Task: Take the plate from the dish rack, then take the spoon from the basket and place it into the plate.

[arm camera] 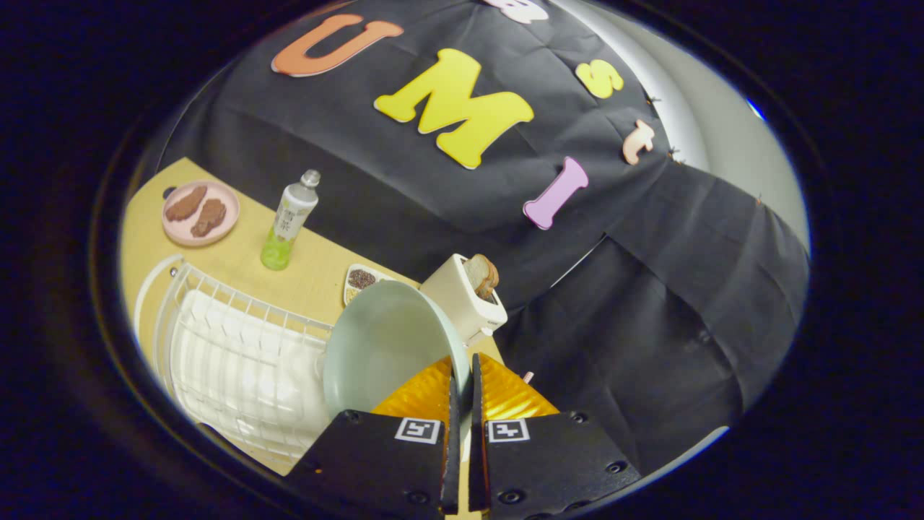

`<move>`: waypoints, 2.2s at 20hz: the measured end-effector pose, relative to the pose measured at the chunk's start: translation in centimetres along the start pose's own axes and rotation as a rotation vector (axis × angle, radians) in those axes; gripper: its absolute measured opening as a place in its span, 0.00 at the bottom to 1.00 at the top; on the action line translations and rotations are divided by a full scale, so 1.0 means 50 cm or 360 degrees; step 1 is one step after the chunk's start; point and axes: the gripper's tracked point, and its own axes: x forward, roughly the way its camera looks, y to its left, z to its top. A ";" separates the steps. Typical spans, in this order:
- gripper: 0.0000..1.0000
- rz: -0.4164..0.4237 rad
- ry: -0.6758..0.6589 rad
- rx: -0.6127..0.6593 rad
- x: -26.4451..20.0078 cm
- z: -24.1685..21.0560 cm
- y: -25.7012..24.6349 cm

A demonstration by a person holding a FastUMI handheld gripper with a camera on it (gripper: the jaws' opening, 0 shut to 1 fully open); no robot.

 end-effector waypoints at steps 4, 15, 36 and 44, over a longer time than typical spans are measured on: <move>0.11 0.0252 0.0051 0.0376 -0.015 -0.057 -0.078; 0.10 0.0916 0.0224 0.0645 -0.111 -0.399 -0.097; 0.15 0.1216 0.0265 0.0567 0.024 -0.644 0.010; 0.96 0.1001 0.0000 0.0525 0.087 -0.595 -0.069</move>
